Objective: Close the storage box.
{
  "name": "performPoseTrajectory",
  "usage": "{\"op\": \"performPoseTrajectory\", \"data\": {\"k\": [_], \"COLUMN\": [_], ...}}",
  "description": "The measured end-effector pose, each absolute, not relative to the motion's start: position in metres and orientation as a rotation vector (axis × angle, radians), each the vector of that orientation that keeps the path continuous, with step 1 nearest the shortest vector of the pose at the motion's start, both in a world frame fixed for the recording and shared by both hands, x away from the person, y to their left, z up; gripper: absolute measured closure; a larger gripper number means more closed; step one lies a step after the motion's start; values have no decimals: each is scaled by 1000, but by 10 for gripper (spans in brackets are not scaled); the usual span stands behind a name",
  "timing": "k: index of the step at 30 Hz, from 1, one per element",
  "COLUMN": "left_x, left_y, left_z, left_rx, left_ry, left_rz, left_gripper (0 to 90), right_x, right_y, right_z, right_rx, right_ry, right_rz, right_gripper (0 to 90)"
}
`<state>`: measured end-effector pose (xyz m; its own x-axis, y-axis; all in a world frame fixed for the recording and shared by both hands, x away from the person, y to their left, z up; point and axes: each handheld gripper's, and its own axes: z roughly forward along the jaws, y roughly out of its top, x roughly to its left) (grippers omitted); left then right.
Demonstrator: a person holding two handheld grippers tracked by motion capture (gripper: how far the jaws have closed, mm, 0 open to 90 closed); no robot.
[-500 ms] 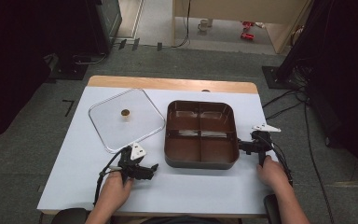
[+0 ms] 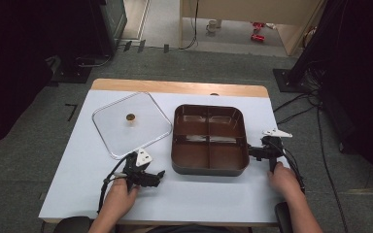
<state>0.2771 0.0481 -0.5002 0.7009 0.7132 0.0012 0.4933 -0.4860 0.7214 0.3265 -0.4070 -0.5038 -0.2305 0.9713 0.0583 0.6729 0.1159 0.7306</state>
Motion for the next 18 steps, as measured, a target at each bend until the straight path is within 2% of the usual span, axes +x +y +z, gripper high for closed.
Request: {"op": "performPoseTrajectory", "data": {"k": [18], "left_x": [277], "left_y": [48], "left_z": [-500], "left_rx": [2185], "left_ry": [917], "left_rz": [392], "left_gripper": [97], "right_x": [327], "right_y": [-406], "right_z": [-504], "right_rx": [1588], "right_ry": [1961], "right_rz": [892], "right_gripper": [150]}}
